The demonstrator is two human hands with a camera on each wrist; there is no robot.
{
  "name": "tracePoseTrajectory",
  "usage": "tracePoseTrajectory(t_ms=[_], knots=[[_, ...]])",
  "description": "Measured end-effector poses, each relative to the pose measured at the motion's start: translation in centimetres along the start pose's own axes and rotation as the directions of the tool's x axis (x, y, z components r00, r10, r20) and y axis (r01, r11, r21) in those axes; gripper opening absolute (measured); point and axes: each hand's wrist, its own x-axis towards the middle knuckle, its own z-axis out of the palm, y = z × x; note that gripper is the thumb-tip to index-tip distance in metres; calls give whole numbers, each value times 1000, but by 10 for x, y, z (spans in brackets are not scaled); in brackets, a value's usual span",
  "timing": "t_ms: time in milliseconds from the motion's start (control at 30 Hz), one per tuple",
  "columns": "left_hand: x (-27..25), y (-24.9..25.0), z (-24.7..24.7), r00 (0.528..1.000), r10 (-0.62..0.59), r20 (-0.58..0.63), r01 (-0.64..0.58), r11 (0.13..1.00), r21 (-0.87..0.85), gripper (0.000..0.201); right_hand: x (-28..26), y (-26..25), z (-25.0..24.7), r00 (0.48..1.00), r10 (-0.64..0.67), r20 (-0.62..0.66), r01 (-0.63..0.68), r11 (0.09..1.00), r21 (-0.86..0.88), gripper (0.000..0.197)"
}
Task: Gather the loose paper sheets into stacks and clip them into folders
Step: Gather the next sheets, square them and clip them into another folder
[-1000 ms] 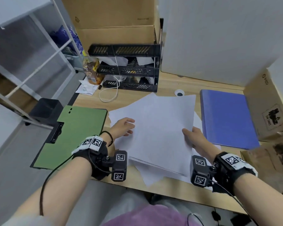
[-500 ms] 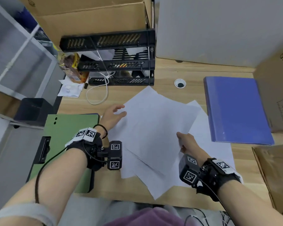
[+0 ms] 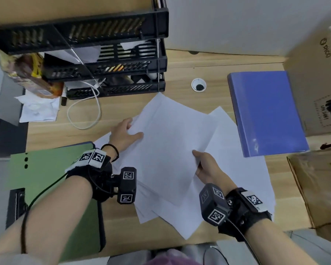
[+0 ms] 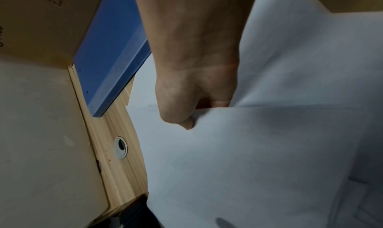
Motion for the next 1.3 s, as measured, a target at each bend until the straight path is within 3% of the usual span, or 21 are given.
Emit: tracePoseTrajectory(t_ms=[167,267,467,700,800,1100,1200,1300], knots=[[-8,2,8,995,47,89,-67,969,237,69,-6,4,15,1000,2,31,-5,993,116,29],[-13,4,13,991,130,23,-130,931,342,67,-11,5,20,999,-20,49,14,994,108,30],[-12,1,14,988,150,-36,-116,879,463,84,-19,7,16,997,-48,68,44,996,72,28],[-21,11,21,990,126,-56,-84,873,480,85,-22,15,-2,997,-40,65,37,998,45,24],[-29,13,30,992,123,-33,-104,931,351,84,-24,18,-13,998,-34,56,31,998,57,24],[-55,18,33,990,111,82,-122,982,147,27,-27,24,-35,996,-43,82,35,995,92,28],[-69,23,37,986,52,158,-67,993,94,36,-27,25,-40,993,-39,111,33,998,58,32],[-83,27,44,985,46,167,-72,985,155,36,-29,27,-45,987,-43,155,38,999,35,33]])
